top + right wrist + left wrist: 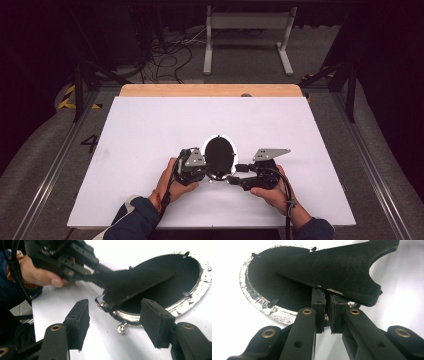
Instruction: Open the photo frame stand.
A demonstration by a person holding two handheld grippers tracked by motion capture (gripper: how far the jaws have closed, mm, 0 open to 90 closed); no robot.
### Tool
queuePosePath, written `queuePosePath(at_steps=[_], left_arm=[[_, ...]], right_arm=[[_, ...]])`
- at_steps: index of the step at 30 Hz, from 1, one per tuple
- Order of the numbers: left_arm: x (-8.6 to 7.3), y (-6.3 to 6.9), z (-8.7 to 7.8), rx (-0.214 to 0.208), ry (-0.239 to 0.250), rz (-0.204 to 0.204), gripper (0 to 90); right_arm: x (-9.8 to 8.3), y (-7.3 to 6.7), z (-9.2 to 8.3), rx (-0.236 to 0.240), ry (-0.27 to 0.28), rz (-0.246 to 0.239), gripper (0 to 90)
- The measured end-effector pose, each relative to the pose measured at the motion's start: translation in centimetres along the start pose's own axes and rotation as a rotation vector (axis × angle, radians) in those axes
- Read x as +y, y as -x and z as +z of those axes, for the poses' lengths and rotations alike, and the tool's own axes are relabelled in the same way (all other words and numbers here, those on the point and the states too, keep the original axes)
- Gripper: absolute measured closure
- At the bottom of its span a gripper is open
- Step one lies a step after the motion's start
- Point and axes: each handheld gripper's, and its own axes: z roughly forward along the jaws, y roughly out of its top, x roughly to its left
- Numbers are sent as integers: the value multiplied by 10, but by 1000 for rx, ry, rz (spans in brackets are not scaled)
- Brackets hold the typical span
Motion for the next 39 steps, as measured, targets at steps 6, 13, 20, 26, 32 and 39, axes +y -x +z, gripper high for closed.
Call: queuePosePath(at_steps=[6, 13, 20, 26, 32, 39], left_arm=[[0, 0, 5, -8, -9, -3, 854], [0, -1, 7, -15, -11, 3, 856], [0, -2, 6, -11, -16, 6, 862], [0, -2, 5, -9, -22, 16, 869], [-2, -6, 1, 10, -35, 19, 872], [-5, -10, -3, 26, -35, 5, 862]], right_arm=[[7, 4, 1, 16, 40, 98, 459], [7, 23, 20, 33, 37, 264, 443], [6, 26, 34, 94, -1, 328, 405], [4, 34, 43, 171, 10, 434, 396], [1, 44, 48, 139, 45, 589, 529], [-1, 39, 56, 174, 30, 583, 529]])
